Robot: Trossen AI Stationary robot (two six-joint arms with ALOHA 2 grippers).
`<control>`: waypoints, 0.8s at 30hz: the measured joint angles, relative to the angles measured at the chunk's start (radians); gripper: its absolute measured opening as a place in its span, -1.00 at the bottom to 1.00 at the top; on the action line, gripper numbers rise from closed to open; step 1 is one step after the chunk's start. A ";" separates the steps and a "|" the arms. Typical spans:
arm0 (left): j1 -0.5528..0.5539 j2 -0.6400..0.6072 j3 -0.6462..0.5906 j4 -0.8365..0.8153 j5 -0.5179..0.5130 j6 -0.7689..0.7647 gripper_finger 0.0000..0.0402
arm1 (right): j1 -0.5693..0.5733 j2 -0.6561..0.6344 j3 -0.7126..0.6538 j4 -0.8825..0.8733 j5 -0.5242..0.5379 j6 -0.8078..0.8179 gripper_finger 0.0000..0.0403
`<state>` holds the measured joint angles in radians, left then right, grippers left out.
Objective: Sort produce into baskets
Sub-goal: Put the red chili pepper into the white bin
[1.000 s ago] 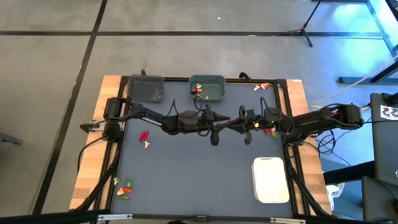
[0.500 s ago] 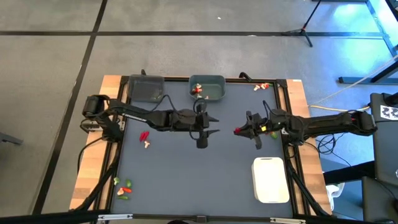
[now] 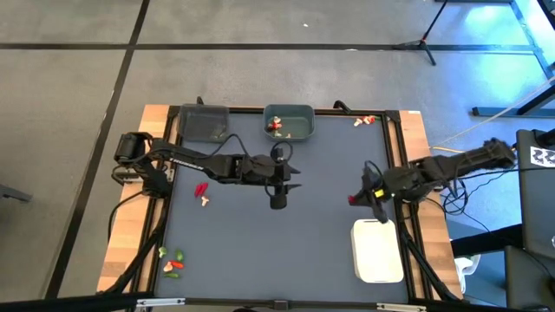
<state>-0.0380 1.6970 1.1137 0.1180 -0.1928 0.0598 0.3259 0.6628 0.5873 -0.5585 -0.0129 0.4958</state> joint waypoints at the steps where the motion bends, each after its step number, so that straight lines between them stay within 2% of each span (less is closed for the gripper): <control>1: 0.000 0.000 0.000 -0.007 0.000 -0.002 -0.07 | 0.036 0.001 -0.001 -0.016 0.016 0.053 -0.92; 7: 0.000 0.000 0.000 -0.012 0.000 -0.006 -0.08 | 0.288 0.044 -0.001 -0.039 0.132 0.324 -0.92; 14: 0.000 0.000 0.000 -0.019 0.000 -0.011 -0.08 | 0.544 0.207 -0.001 -0.015 0.205 0.571 -0.92; 19: 0.000 0.000 0.000 -0.031 -0.001 -0.011 -0.08 | 0.633 0.333 -0.001 -0.017 0.205 0.711 -0.92; 24: 0.008 0.000 0.000 -0.031 -0.001 -0.004 -0.08 | 0.650 0.455 -0.001 -0.019 0.207 0.752 -0.92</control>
<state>-0.0295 1.6970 1.1137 0.0872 -0.1936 0.0556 0.9759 1.1177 0.5861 -0.5774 0.1937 1.2479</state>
